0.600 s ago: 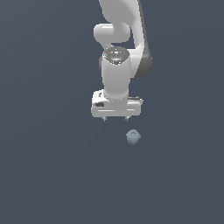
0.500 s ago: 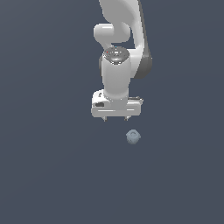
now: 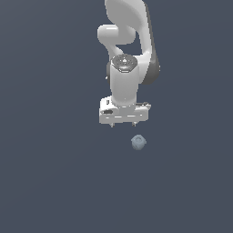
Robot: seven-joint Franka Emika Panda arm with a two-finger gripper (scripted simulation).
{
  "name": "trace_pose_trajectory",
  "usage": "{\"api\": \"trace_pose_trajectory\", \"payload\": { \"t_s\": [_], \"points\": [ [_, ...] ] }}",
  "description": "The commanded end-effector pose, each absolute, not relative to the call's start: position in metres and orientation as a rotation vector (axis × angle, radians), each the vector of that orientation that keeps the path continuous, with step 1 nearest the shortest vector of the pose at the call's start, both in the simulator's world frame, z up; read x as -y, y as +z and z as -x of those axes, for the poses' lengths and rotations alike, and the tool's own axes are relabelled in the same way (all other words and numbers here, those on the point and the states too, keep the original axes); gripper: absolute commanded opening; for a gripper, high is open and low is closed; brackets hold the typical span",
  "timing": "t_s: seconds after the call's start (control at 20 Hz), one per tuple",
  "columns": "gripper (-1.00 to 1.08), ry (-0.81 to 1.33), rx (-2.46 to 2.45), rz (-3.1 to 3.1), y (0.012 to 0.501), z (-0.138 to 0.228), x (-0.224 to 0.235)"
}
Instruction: Pick up the object and move it to a goal position.
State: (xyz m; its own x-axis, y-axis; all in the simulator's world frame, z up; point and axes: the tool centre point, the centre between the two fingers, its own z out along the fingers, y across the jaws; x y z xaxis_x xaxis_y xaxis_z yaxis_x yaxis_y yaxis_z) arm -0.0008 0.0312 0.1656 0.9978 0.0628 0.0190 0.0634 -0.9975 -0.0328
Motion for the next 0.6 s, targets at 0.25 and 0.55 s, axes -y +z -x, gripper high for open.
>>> {"api": "trace_pose_trajectory", "payload": {
  "t_s": [0.25, 0.55],
  "points": [
    [1.00, -0.027, 0.130, 3.107, 0.163, 0.000, -0.034],
    [1.00, -0.022, 0.280, 3.107, 0.150, -0.006, -0.048]
  ]
}}
